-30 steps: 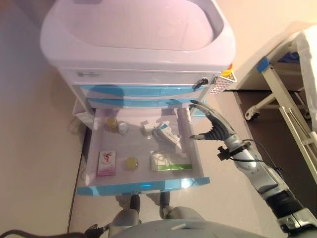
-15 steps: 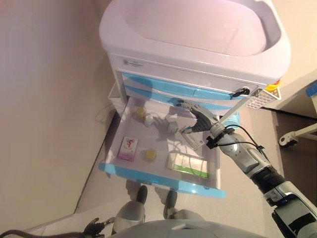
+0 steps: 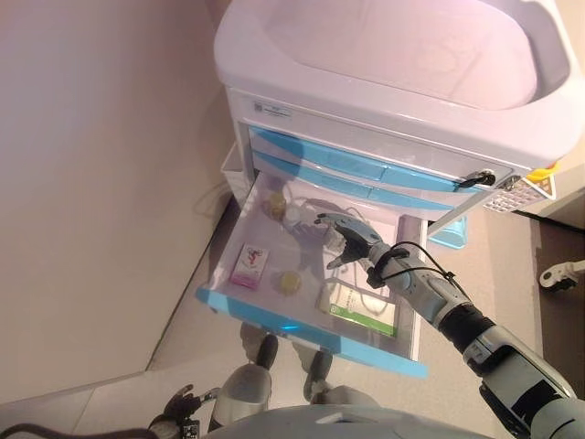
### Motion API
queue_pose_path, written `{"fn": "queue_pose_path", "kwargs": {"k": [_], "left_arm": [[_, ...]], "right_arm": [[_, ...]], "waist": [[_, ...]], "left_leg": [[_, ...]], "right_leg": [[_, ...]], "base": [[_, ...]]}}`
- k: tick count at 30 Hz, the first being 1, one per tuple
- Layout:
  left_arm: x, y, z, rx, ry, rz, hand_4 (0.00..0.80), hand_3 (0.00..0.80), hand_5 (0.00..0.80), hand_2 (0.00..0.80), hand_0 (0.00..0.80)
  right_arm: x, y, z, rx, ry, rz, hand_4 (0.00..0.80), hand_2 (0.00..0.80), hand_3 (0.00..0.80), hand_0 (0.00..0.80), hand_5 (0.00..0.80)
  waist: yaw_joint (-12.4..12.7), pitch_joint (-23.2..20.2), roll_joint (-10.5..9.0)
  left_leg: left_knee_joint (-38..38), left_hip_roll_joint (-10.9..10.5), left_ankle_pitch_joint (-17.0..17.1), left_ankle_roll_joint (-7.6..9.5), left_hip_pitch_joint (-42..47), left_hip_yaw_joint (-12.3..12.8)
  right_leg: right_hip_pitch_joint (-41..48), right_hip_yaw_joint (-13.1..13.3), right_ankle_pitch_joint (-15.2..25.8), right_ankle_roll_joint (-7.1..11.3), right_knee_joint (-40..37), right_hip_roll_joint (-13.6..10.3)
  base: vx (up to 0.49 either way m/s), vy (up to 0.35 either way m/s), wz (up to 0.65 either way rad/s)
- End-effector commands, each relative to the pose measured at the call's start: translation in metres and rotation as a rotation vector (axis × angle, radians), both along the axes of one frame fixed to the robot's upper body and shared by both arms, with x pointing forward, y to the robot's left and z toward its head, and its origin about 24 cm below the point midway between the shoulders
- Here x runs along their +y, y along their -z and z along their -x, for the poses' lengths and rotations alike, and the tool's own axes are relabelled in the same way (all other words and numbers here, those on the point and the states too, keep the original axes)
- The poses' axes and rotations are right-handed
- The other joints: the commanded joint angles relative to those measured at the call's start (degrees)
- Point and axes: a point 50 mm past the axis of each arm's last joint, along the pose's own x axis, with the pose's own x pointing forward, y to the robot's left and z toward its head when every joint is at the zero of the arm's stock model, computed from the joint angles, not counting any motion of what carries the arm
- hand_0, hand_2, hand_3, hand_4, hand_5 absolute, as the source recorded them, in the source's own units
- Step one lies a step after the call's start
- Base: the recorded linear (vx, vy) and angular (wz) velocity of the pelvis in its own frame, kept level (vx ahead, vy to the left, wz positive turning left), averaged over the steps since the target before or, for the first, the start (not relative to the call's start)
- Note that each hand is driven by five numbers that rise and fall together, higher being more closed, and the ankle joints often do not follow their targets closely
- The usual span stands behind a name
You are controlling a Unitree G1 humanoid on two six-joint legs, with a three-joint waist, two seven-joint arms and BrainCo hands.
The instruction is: Open the drawer and pick up the medicine
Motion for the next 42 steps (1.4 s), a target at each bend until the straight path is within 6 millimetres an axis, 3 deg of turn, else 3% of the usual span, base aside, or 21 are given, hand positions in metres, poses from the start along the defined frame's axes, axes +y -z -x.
{"fn": "queue_pose_path", "kwargs": {"k": [1,20,26,42], "left_arm": [[0.003,-0.001,-0.007,0.008,0.089,-0.029,0.0,0.0,0.0,0.0,0.0],[0.006,-0.004,-0.017,-0.017,0.092,-0.042,0.0,0.0,0.0,0.0,0.0],[0.011,-0.004,-0.016,-0.004,0.099,-0.053,0.0,0.0,0.0,0.0,0.0],[0.014,-0.005,-0.013,-0.002,0.11,-0.061,0.0,0.0,0.0,0.0,0.0]], "right_arm": [[0.032,-0.018,-0.004,-0.059,-0.131,-0.008,0.0,0.0,0.0,0.0,0.0],[0.061,0.009,0.015,0.059,-0.321,0.104,0.0,0.0,0.0,0.0,0.0],[0.071,0.012,0.025,0.003,-0.484,0.238,0.0,0.0,0.0,0.0,0.0],[0.069,0.014,0.029,-0.029,-0.516,0.262,0.0,0.0,0.0,0.0,0.0]], "waist": [[1.2,0.1,-0.61],[2.2,0.3,-0.43],[2.8,-0.4,-1.06],[3.6,-0.8,-1.51]], "left_leg": [[-1.4,-0.7,-1.6,-0.38,-1.1,1.4],[-1.8,-1.2,-1.0,-0.59,-1.8,0.0],[-2.0,-1.2,-1.0,-0.76,-1.6,-0.5],[-2.1,-1.1,-0.6,-1.13,-1.8,-1.4]], "right_leg": [[1.8,0.1,-6.0,1.88,5.6,-0.3],[1.6,-0.6,-5.9,1.96,5.0,-0.3],[2.0,-0.8,-5.8,2.09,4.7,-0.2],[2.3,-1.4,-5.5,2.28,4.1,-0.1]], "base": [[-0.016,-0.01,0.04],[-0.002,-0.003,0.02],[0.002,-0.002,0.01],[0.0,-0.001,0.01]]}}
